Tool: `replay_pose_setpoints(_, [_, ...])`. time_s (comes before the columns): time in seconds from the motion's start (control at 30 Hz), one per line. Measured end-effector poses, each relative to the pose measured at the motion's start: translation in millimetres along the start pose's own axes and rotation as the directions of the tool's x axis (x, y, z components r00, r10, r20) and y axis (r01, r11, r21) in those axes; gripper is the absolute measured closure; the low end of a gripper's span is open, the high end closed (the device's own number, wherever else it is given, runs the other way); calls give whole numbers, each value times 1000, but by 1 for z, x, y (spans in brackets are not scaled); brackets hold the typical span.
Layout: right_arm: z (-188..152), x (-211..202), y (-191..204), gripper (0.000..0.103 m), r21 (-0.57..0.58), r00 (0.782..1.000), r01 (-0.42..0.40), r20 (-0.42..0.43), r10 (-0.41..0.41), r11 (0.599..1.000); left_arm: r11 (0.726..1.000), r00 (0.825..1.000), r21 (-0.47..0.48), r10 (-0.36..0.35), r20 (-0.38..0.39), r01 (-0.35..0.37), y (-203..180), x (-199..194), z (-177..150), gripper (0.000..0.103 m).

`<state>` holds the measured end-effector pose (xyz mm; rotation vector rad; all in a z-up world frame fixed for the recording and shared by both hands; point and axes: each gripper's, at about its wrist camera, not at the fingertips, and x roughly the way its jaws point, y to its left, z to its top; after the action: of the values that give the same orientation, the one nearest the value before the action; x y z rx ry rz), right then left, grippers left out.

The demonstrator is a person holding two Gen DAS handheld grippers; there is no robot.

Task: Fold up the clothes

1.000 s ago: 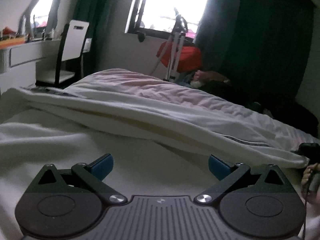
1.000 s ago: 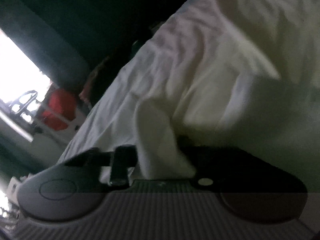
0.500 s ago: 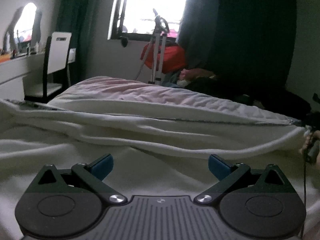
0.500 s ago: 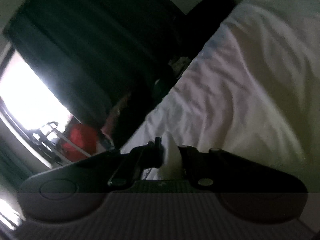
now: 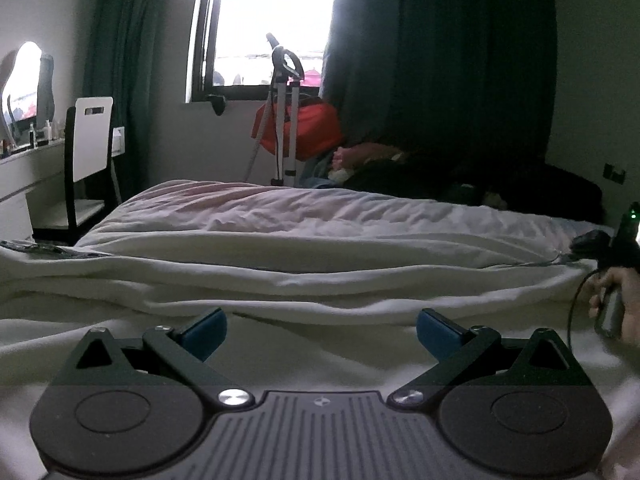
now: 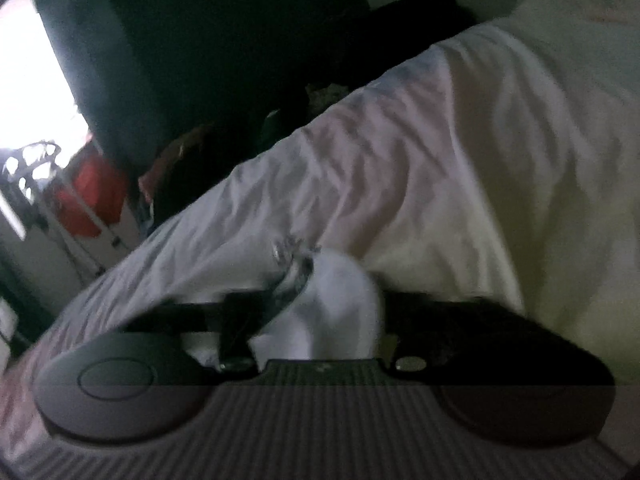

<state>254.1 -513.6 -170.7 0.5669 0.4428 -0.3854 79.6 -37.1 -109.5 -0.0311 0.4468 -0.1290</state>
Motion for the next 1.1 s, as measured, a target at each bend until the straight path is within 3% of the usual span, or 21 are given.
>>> replay_pose_setpoints(0.13, [-5, -44, 11, 15, -162, 1000, -5, -24, 2, 987, 1000, 1000, -19, -20, 14, 20, 1, -7, 3, 1])
replay_pose_setpoints(0.33, [-14, -137, 33, 15, -242, 990, -138, -61, 127, 960, 999, 999, -24, -38, 22, 39, 0, -23, 4, 1])
replay_pose_setpoints(0.6, [-78, -259, 50, 15, -359, 959, -281, -68, 275, 890, 999, 1000, -33, -23, 1, 24, 8, -55, 1, 1])
replay_pose_setpoints(0.83, [-103, -279, 60, 15, -427, 965, -256, -51, 259, 867, 999, 999, -39, 27, -37, -29, 21, -84, -5, 1])
replay_pose_setpoints(1.0, [-103, -274, 55, 15, -398, 972, -227, -40, 231, 889, 992, 993, -56, 107, -54, -110, 43, -104, -7, 1])
replay_pose_setpoints(1.1, [-102, -272, 50, 15, -375, 973, -228, -50, 226, 899, 981, 986, -120, 147, -76, -156, 67, -110, -4, 1])
